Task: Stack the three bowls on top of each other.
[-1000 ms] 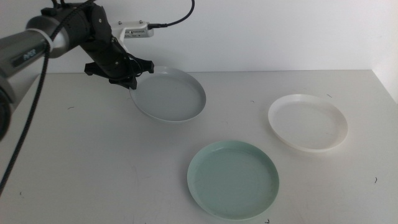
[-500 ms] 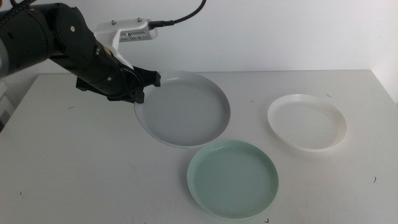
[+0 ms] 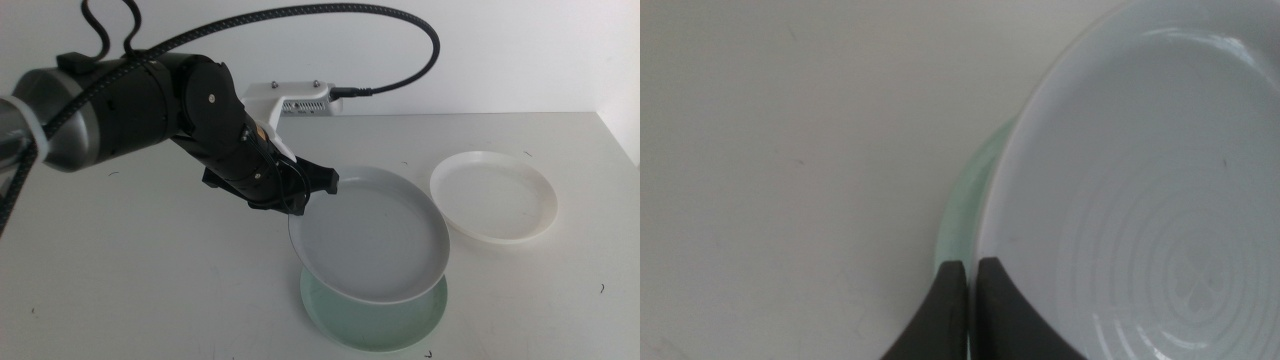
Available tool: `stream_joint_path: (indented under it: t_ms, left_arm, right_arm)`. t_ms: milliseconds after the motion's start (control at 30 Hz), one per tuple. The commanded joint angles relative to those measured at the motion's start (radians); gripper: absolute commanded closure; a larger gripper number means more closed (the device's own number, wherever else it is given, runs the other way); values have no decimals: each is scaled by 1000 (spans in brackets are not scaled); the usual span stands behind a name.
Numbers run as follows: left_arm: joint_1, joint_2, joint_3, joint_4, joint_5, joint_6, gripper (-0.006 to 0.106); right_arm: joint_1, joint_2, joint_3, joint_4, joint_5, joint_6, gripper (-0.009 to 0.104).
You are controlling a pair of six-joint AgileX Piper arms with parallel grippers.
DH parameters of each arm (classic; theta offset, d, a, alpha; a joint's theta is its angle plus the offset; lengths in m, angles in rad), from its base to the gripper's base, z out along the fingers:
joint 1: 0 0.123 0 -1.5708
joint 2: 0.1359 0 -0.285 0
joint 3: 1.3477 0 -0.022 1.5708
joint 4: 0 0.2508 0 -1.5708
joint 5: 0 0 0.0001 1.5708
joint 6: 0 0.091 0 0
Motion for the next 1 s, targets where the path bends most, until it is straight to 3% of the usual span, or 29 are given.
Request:
stream_joint_path:
  t_ms: [0, 733, 833, 967]
  left_arm:
    - [-19, -23, -27, -25, -39, -15, 100]
    - [-48, 129, -27, -45, -27, -3, 99]
    - [-48, 129, -27, -47, -18, 7, 91]
    - [-48, 121, -28, -54, -14, 19, 66]
  right_arm:
    - [-4, -27, -7, -14, -76, -8, 43]
    - [-4, -27, -7, -14, -76, -8, 43]
    - [-4, -27, -7, -14, -76, -8, 43]
    - [-4, -27, -7, -14, -76, -8, 43]
